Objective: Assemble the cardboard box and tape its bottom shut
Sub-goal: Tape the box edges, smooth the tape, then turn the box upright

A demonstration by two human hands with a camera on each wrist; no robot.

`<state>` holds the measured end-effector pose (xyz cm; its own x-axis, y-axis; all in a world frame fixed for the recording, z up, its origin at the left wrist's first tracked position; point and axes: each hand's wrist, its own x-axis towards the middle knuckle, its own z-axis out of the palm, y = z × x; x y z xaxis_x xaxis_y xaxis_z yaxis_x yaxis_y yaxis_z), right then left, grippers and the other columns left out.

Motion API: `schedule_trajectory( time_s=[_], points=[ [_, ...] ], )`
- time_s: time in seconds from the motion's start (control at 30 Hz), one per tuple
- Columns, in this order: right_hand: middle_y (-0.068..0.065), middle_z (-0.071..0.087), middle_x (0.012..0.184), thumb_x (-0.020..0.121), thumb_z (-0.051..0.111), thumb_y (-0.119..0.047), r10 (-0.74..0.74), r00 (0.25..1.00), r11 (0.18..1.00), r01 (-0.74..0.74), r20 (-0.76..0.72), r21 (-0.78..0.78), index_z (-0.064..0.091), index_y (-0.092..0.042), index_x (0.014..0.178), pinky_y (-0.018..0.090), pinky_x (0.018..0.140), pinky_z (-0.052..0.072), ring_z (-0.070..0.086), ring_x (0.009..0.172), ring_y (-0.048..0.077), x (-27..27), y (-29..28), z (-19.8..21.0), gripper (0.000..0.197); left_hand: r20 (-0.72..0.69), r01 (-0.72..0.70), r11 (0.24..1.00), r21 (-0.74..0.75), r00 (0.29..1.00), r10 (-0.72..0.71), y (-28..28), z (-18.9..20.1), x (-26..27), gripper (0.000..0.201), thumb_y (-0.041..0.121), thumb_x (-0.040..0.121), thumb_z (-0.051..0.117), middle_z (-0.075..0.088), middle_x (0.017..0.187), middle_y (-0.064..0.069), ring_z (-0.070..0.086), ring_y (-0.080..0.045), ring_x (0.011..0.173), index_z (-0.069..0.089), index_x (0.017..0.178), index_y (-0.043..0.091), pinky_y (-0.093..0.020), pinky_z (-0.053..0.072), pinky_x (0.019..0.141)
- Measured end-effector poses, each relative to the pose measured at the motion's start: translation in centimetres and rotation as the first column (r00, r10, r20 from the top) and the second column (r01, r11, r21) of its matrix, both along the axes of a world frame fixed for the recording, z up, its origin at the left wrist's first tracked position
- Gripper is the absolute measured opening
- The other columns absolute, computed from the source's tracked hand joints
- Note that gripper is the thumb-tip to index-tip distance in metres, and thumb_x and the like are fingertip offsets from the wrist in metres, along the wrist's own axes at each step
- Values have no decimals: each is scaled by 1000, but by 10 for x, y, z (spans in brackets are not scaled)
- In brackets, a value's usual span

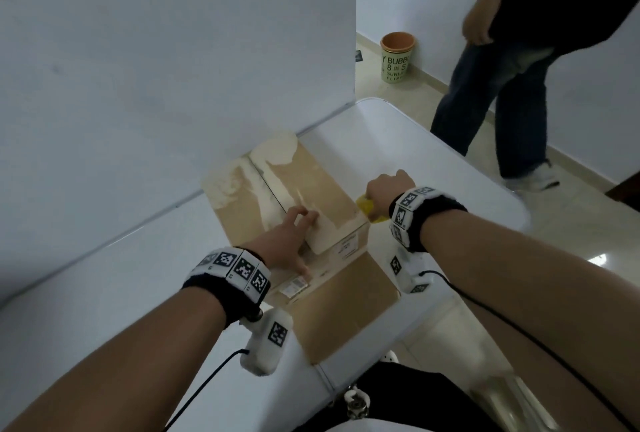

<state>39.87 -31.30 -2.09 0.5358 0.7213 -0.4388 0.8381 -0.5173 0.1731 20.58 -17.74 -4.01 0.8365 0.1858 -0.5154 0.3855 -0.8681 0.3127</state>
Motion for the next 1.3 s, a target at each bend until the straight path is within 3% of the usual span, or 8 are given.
schedule_trajectory(
  time_s=[0.17,0.3,0.5,0.67,0.83,1.0,1.13,1.3],
  points=[
    [-1,48,64,87,59,-20,70,997,997,-70,15,-8,46,-18,61,32,72,37,50,61,20,5,6,2,29,11,93,989,118,995,-95,-19,31,51,95,53,76,73,14,153,2,51,-25,122,21,149,22,-40,45,101],
    [-1,56,71,83,58,-32,42,997,997,-46,-61,-55,62,-17,82,28,65,48,60,66,19,8,8,8,15,100,248,957,152,959,-264,-39,25,97,76,52,84,63,34,149,-4,36,-19,135,37,144,11,-37,41,106],
    [4,64,86,80,66,-43,-6,984,991,-18,-179,-131,62,-15,101,27,52,44,62,70,22,22,1,-10,35,-24,182,968,172,983,-181,-34,3,105,83,57,78,67,41,135,-4,49,-24,120,37,144,16,-41,43,103],
    [4,64,88,73,75,-49,-4,964,983,-44,-265,-177,62,-12,103,34,72,56,61,76,22,35,5,0,49,-59,188,971,146,982,-181,-33,6,111,87,57,75,71,40,134,-6,49,-25,119,38,143,14,-42,43,102],
    [14,61,95,89,64,-35,4,944,977,-73,-329,-198,61,2,117,31,73,45,61,87,27,38,-1,23,47,-52,171,982,85,985,-167,-33,10,109,97,53,75,72,36,138,-6,47,-26,123,23,150,16,-42,42,103],
    [5,52,67,88,67,-32,20,954,984,-72,-299,-164,58,-3,79,30,67,44,57,76,28,38,2,24,31,-55,179,981,75,983,-175,-33,12,106,104,54,78,71,32,141,-8,43,-27,126,12,153,11,-39,40,104],
    [11,66,93,87,62,-29,46,988,996,-57,-150,-70,67,-3,95,36,70,57,67,79,29,37,-3,25,27,-45,171,984,56,985,-168,-33,11,103,102,54,80,69,30,143,-6,42,-26,128,12,153,12,-40,39,105],
    [11,60,113,93,52,-24,119,989,993,-120,-84,-4,64,-10,112,39,82,53,63,98,30,36,-6,16,27,-99,177,983,58,980,-171,-32,13,107,101,57,81,66,29,146,-5,41,-26,131,11,154,15,-40,39,107]
  ],
)
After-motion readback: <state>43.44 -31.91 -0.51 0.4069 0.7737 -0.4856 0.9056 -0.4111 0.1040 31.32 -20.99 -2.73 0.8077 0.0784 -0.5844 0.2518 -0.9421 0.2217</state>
